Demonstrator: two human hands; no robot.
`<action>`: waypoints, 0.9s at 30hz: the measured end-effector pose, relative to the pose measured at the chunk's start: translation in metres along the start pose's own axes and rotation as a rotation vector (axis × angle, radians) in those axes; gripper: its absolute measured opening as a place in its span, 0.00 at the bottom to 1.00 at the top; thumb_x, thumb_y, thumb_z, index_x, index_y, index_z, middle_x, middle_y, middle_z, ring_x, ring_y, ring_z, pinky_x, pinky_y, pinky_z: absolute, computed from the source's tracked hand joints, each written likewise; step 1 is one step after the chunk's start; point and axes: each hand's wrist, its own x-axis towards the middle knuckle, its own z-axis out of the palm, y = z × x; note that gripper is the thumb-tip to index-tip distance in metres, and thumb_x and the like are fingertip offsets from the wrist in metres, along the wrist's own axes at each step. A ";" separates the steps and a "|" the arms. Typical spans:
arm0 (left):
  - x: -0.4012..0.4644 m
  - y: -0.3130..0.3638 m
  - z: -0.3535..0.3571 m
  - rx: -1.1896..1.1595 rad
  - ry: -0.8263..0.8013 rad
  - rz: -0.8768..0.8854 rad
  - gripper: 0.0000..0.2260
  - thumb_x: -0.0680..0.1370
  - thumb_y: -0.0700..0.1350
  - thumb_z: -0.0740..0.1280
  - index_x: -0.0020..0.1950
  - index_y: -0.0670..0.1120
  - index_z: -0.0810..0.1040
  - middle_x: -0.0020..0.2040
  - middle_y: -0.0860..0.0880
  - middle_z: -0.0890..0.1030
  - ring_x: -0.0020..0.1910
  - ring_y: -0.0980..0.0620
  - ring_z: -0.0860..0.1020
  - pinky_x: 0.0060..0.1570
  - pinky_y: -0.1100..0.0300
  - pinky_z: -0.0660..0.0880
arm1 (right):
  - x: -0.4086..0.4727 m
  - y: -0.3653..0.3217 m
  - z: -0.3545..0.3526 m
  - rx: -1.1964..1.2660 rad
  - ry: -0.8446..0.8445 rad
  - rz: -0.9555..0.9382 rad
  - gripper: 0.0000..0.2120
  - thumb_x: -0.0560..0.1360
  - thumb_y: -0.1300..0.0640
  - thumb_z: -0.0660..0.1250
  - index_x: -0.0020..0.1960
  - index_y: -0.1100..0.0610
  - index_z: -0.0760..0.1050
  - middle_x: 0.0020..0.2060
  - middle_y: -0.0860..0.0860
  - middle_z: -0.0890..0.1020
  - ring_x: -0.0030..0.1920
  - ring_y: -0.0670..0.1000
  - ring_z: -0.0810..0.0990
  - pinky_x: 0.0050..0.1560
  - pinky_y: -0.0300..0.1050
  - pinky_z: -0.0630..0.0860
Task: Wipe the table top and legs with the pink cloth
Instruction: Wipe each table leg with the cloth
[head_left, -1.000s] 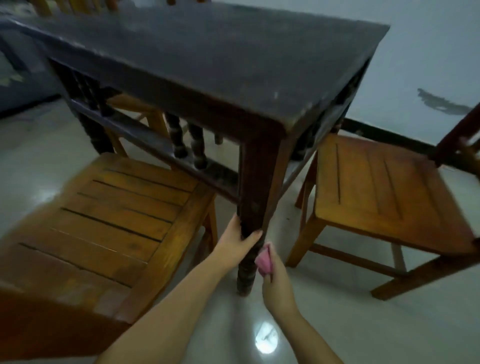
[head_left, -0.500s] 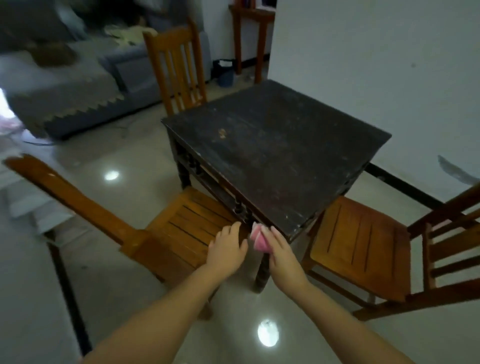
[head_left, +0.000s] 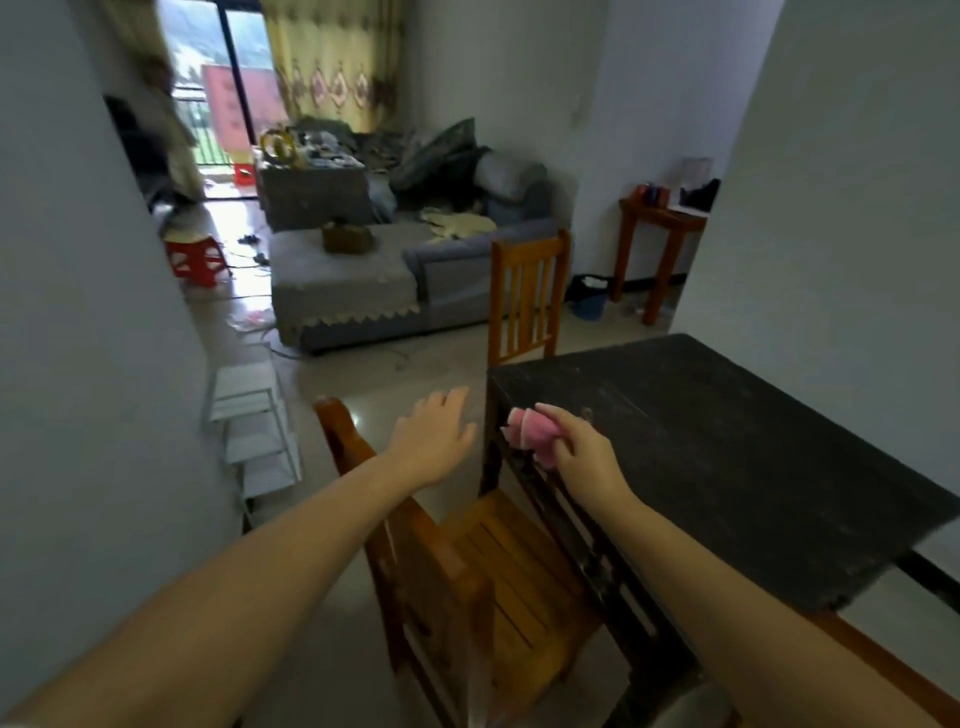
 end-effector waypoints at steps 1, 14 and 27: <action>0.005 -0.019 -0.007 0.017 0.015 -0.013 0.24 0.79 0.51 0.58 0.73 0.49 0.57 0.69 0.45 0.66 0.65 0.47 0.68 0.62 0.48 0.69 | 0.013 -0.006 0.015 -0.006 -0.017 -0.015 0.19 0.78 0.63 0.59 0.67 0.51 0.69 0.60 0.48 0.75 0.57 0.44 0.75 0.54 0.38 0.74; 0.113 -0.232 -0.058 0.138 -0.089 -0.087 0.24 0.79 0.51 0.58 0.73 0.47 0.58 0.69 0.44 0.66 0.67 0.46 0.65 0.65 0.49 0.64 | 0.195 -0.067 0.191 -0.183 -0.067 -0.012 0.16 0.79 0.60 0.59 0.65 0.51 0.70 0.51 0.46 0.75 0.50 0.41 0.71 0.55 0.35 0.67; 0.301 -0.302 -0.024 0.155 -0.216 -0.002 0.23 0.79 0.52 0.57 0.72 0.47 0.59 0.70 0.44 0.66 0.67 0.44 0.66 0.65 0.49 0.64 | 0.371 -0.019 0.220 -0.177 -0.059 0.096 0.15 0.80 0.60 0.57 0.64 0.55 0.73 0.55 0.59 0.78 0.54 0.59 0.77 0.52 0.42 0.70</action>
